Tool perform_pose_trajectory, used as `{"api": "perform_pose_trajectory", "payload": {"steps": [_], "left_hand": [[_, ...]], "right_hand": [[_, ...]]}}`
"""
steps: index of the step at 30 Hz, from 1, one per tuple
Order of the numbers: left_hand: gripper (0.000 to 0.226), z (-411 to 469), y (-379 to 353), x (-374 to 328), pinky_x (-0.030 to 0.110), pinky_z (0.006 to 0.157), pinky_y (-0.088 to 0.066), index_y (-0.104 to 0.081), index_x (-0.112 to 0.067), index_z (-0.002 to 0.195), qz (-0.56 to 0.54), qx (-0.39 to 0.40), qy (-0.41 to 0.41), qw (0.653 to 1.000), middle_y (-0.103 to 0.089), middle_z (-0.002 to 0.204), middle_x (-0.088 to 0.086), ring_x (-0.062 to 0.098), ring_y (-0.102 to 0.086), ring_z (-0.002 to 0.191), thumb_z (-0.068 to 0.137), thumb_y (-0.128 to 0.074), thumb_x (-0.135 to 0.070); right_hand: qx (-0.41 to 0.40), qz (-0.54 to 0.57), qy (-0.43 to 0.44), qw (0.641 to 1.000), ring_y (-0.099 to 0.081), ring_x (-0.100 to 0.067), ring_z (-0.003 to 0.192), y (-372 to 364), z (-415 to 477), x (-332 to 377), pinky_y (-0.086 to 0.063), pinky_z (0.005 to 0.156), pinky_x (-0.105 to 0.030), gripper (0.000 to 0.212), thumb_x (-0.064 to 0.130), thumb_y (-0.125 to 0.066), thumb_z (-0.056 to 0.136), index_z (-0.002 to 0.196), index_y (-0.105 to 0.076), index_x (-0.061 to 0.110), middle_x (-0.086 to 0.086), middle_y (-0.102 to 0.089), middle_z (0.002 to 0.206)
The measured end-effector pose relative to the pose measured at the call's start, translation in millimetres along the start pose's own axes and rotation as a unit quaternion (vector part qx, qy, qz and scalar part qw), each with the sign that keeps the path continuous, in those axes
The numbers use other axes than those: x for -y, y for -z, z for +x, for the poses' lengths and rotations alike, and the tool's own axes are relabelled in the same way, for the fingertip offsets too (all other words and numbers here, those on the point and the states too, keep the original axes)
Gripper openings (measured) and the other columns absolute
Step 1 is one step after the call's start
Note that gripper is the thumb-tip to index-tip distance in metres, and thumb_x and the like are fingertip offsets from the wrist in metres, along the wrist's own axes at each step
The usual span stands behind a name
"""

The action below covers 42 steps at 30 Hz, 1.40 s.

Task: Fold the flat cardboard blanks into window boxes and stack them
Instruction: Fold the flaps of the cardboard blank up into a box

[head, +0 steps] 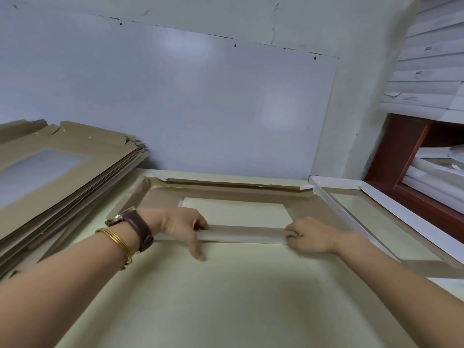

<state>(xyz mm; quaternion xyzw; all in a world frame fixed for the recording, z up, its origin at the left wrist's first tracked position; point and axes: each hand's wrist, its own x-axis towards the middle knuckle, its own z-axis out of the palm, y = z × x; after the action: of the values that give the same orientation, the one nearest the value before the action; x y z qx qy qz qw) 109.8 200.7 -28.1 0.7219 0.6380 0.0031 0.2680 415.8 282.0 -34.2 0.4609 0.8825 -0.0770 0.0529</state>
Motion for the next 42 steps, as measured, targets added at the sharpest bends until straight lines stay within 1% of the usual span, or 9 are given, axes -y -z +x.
{"api": "perform_pose_trajectory", "payload": {"steps": [4, 9, 13, 18, 20, 22, 27, 33, 42], "left_hand": [[0.011, 0.8, 5.7, 6.6, 0.021, 0.069, -0.039, -0.069, -0.019, 0.084, 0.002, -0.027, 0.006, 1.0, -0.057, 0.075, -0.008, 0.01, -0.051, 0.07, 0.08, -0.073, -0.028], [0.024, 1.8, 16.7, 14.8, 0.022, 0.06, -0.034, -0.054, -0.026, 0.063, 0.037, -0.044, 0.018, 0.998, -0.048, 0.065, -0.012, 0.006, -0.045, 0.06, 0.085, -0.065, -0.026], [0.024, 7.6, 17.9, 18.4, 0.025, 0.064, -0.037, -0.063, -0.019, 0.082, 0.128, -0.085, 0.041, 0.987, -0.056, 0.074, -0.009, 0.015, -0.053, 0.074, 0.086, -0.064, -0.042], [0.036, 17.9, 11.4, 28.0, 0.029, 0.064, -0.038, -0.048, -0.025, 0.073, 0.199, -0.162, 0.072, 0.964, -0.053, 0.072, -0.008, 0.02, -0.051, 0.076, 0.081, -0.063, -0.057], [0.037, 20.1, 4.5, 31.9, 0.032, 0.074, -0.045, -0.049, -0.026, 0.08, 0.234, -0.21, 0.068, 0.947, -0.058, 0.084, -0.007, 0.021, -0.054, 0.083, 0.078, -0.061, -0.061], [0.046, 23.4, -4.0, 35.2, 0.038, 0.092, -0.044, -0.052, -0.026, 0.104, 0.262, -0.247, 0.068, 0.93, -0.063, 0.106, -0.005, 0.023, -0.057, 0.102, 0.076, -0.059, -0.061], [0.074, 28.5, -30.0, 31.3, 0.061, 0.114, 0.0, -0.025, -0.029, 0.148, 0.274, -0.262, -0.021, 0.925, -0.03, 0.15, -0.003, 0.017, -0.014, 0.146, 0.08, -0.054, -0.032], [0.054, 44.5, -68.3, 10.4, 0.051, 0.116, 0.01, -0.007, -0.035, 0.153, 0.195, -0.219, -0.039, 0.955, 0.0, 0.162, -0.009, 0.016, 0.006, 0.149, 0.102, -0.017, -0.049], [0.061, 51.7, -74.7, 13.1, 0.038, 0.119, 0.004, 0.001, -0.035, 0.153, 0.178, -0.17, -0.008, 0.969, 0.004, 0.162, -0.008, 0.016, 0.007, 0.149, 0.098, -0.01, -0.059]], "right_hand": [[0.017, 0.021, -0.002, 1.0, -0.038, -0.013, 0.06, 12.5, 2.6, -2.2, -0.025, 0.052, -0.025, 0.025, 0.024, -0.053, 0.092, 0.072, -0.045, 0.012, 0.002, -0.041, 0.065], [0.051, 0.064, -0.027, 0.996, -0.035, -0.012, 0.056, 24.3, 6.1, -8.8, -0.023, 0.055, -0.027, 0.032, 0.034, -0.062, 0.088, 0.073, -0.049, 0.009, 0.007, -0.036, 0.059], [0.029, 0.062, -0.043, 0.997, -0.038, -0.016, 0.058, 19.6, 13.4, -15.8, -0.025, 0.057, -0.03, 0.042, 0.042, -0.064, 0.085, 0.071, -0.05, 0.005, 0.002, -0.04, 0.063], [-0.046, -0.014, -0.055, 0.997, -0.038, -0.014, 0.058, 10.9, 20.6, -14.9, -0.022, 0.053, -0.03, 0.048, 0.049, -0.067, 0.082, 0.067, -0.035, 0.016, 0.004, -0.038, 0.062], [-0.066, -0.025, -0.062, 0.996, -0.052, -0.016, 0.076, 6.1, 21.5, -14.7, -0.038, 0.061, -0.03, 0.038, 0.053, -0.066, 0.081, 0.081, -0.051, 0.019, 0.005, -0.054, 0.078], [-0.067, -0.027, -0.073, 0.995, -0.053, -0.022, 0.111, -2.2, 21.1, -14.9, -0.045, 0.089, -0.036, 0.052, 0.056, -0.063, 0.082, 0.122, -0.053, 0.024, 0.002, -0.059, 0.116], [-0.132, -0.086, -0.057, 0.986, -0.021, -0.021, 0.141, -28.2, 19.8, -0.6, -0.022, 0.111, -0.038, 0.066, 0.048, -0.047, 0.095, 0.152, -0.019, 0.031, 0.0, -0.027, 0.152], [-0.109, -0.014, 0.017, 0.994, 0.009, -0.014, 0.15, -67.6, 28.1, 63.9, 0.002, 0.119, -0.034, 0.055, 0.046, -0.016, 0.104, 0.156, -0.007, 0.031, 0.004, 0.003, 0.164], [-0.022, 0.02, 0.057, 0.998, 0.011, -0.007, 0.148, -71.0, 35.0, 80.9, 0.006, 0.12, -0.031, 0.066, 0.056, -0.013, 0.101, 0.156, 0.002, 0.024, 0.008, 0.008, 0.163]]}}
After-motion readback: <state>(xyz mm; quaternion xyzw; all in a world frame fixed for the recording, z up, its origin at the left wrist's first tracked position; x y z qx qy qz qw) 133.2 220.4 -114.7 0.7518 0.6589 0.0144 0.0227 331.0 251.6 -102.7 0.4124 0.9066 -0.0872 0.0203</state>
